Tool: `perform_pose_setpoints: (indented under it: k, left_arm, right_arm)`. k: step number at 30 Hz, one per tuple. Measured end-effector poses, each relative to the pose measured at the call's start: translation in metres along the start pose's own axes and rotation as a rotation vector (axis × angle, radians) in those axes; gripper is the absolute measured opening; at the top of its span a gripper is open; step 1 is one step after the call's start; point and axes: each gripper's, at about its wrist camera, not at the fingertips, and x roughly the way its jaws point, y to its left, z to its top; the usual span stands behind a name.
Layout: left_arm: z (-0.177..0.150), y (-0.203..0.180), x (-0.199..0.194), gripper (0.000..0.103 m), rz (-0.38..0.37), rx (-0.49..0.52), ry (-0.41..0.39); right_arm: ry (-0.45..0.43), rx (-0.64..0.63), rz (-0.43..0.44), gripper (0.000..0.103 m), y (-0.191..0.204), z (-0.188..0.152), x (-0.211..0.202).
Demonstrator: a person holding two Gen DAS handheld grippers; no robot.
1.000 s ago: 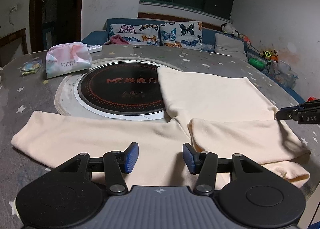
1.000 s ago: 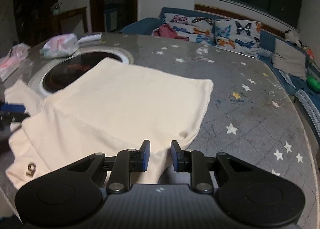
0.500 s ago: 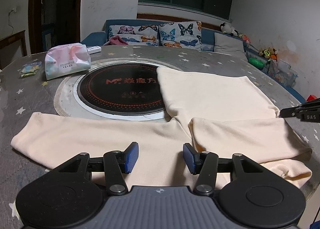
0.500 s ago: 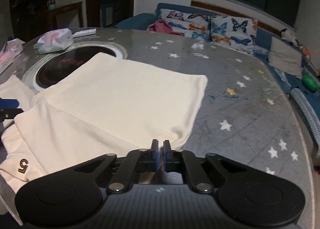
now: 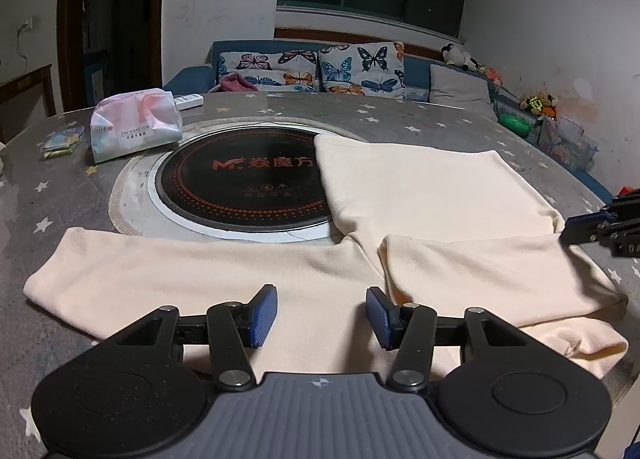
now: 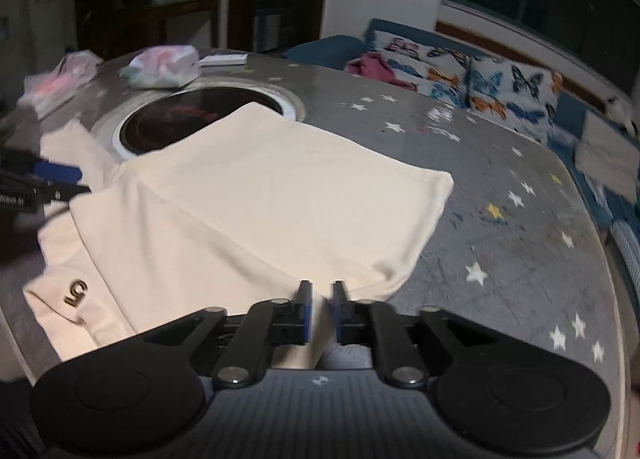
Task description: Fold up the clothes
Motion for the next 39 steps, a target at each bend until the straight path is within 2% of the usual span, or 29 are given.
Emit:
perform_pose_setpoints:
  k: [3, 6, 9, 13, 18, 23, 27, 31, 34, 39]
  left_arm:
    - [0.0, 0.0, 0.0, 0.053, 0.0, 0.001, 0.0]
    - [-0.001, 0.0, 0.0, 0.053, 0.001, 0.005, -0.001]
    - [-0.001, -0.001, 0.0, 0.053, 0.002, 0.011, -0.003]
    - [-0.001, 0.0, 0.0, 0.053, 0.0, 0.011, -0.004]
    - [-0.001, 0.0, 0.001, 0.053, 0.002, 0.011, -0.006]
    - [0.005, 0.001, -0.001, 0.052, 0.002, -0.008, 0.01]
    - [0.012, -0.007, -0.009, 0.051, -0.042, -0.012, -0.021]
    - [0.017, -0.026, -0.014, 0.051, -0.116, 0.023, -0.044]
    - [0.019, -0.038, -0.008, 0.05, -0.162, 0.04, -0.036]
    - [0.018, -0.051, 0.012, 0.05, -0.2, 0.054, -0.011]
  right_arm:
    - [0.001, -0.051, 0.03, 0.026, 0.002, -0.002, 0.005]
    - [-0.002, -0.083, 0.028, 0.025, 0.004, -0.003, 0.007]
    - [-0.002, -0.083, 0.015, 0.006, 0.001, -0.003, 0.006]
    - [-0.003, -0.081, -0.015, 0.001, -0.002, -0.006, -0.004]
    - [0.022, -0.026, -0.078, 0.0, -0.011, -0.016, -0.009]
    - [-0.042, -0.024, -0.062, 0.004, -0.009, -0.013, -0.019]
    - [-0.079, -0.023, -0.022, 0.006, -0.001, 0.0, -0.017]
    - [-0.053, -0.009, 0.015, 0.006, 0.005, 0.001, -0.002]
    - [-0.022, 0.007, -0.008, 0.006, 0.005, -0.006, 0.006]
    - [-0.016, 0.035, -0.057, 0.006, 0.004, -0.013, 0.001]
